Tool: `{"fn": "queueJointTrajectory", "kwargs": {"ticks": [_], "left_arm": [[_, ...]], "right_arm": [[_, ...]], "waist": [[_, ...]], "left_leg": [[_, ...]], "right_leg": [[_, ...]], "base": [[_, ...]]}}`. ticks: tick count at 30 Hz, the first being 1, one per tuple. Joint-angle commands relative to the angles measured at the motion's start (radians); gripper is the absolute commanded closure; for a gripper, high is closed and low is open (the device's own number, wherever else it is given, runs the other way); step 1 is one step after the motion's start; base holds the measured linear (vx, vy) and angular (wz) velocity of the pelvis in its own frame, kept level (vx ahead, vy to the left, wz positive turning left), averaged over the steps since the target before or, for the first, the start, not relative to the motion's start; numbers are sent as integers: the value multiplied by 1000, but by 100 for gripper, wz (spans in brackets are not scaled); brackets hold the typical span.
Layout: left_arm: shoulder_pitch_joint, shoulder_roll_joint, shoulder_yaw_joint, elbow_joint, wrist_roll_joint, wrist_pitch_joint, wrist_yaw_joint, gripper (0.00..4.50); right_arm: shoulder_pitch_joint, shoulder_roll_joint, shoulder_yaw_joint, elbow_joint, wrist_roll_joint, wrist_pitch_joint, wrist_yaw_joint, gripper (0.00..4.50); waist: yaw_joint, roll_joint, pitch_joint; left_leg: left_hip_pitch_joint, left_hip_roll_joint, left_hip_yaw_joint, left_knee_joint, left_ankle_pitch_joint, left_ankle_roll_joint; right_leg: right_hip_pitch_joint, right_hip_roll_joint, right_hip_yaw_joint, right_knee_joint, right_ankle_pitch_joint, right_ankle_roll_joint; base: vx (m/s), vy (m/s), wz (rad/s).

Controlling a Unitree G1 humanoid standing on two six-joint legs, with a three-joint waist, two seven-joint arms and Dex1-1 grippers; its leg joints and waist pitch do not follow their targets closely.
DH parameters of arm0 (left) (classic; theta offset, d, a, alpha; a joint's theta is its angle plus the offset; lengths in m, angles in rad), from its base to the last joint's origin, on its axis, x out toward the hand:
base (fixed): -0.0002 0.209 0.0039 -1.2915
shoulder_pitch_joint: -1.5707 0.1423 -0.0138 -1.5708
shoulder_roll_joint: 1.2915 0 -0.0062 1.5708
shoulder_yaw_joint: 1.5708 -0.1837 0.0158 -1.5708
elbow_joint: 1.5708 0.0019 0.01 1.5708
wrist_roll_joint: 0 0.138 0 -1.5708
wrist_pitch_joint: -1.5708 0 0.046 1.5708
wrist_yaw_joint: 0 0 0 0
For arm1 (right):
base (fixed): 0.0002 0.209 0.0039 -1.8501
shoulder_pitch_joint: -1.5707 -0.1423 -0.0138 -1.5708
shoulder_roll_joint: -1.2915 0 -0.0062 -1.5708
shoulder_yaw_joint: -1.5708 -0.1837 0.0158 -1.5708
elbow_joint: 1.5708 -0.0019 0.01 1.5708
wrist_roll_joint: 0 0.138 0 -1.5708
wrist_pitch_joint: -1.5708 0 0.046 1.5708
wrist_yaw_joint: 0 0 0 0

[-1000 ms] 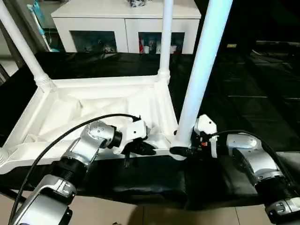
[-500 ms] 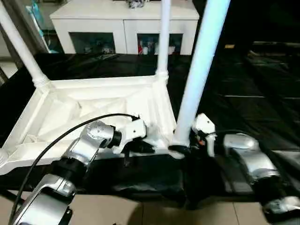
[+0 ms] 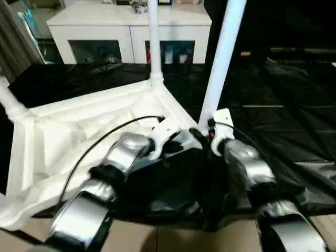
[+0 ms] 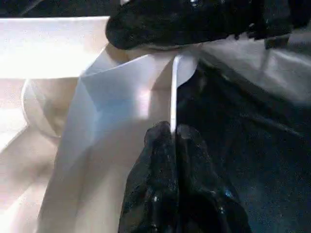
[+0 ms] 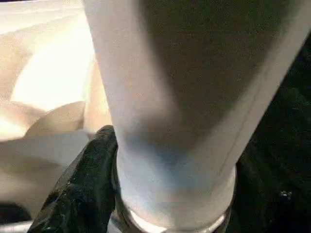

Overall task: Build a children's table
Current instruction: Rotate leg to tighten

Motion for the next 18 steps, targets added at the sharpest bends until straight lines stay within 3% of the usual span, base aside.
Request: {"fn": "queueJointTrajectory", "kwargs": {"ticks": [1, 8, 11, 18], "left_arm": [[-19, -13, 22, 70, 15, 19, 93, 450], [-22, -15, 12, 91, 17, -7, 85, 450], [-23, -12, 15, 112, 21, -22, 82, 450], [-10, 8, 7, 112, 33, -72, 38, 450]], "right_arm": [[16, 47, 3, 80, 6, 52, -25, 180], [18, 60, 17, 72, -9, 29, -10, 180], [8, 64, -1, 88, 1, 16, -14, 108], [17, 35, -12, 44, 7, -10, 34, 48]], "waist": [[2, -2, -51], [4, -1, -48], [2, -2, -47], [-2, 0, -45]], "left_leg": [[-1, 11, -7, -81, -277, 24], [-1, 14, -8, -85, -302, 31], [-1, 14, -9, -86, -315, 30], [-2, 15, -12, -90, -341, 31]], "right_leg": [[42, -39, 37, -90, -371, -163], [43, -40, 38, -92, -373, -164], [41, -41, 38, -94, -393, -159], [40, -42, 36, -99, -422, -147]], "base": [[0, 0, 0], [0, 0, 0], [0, 0, 0], [0, 0, 0]]}}
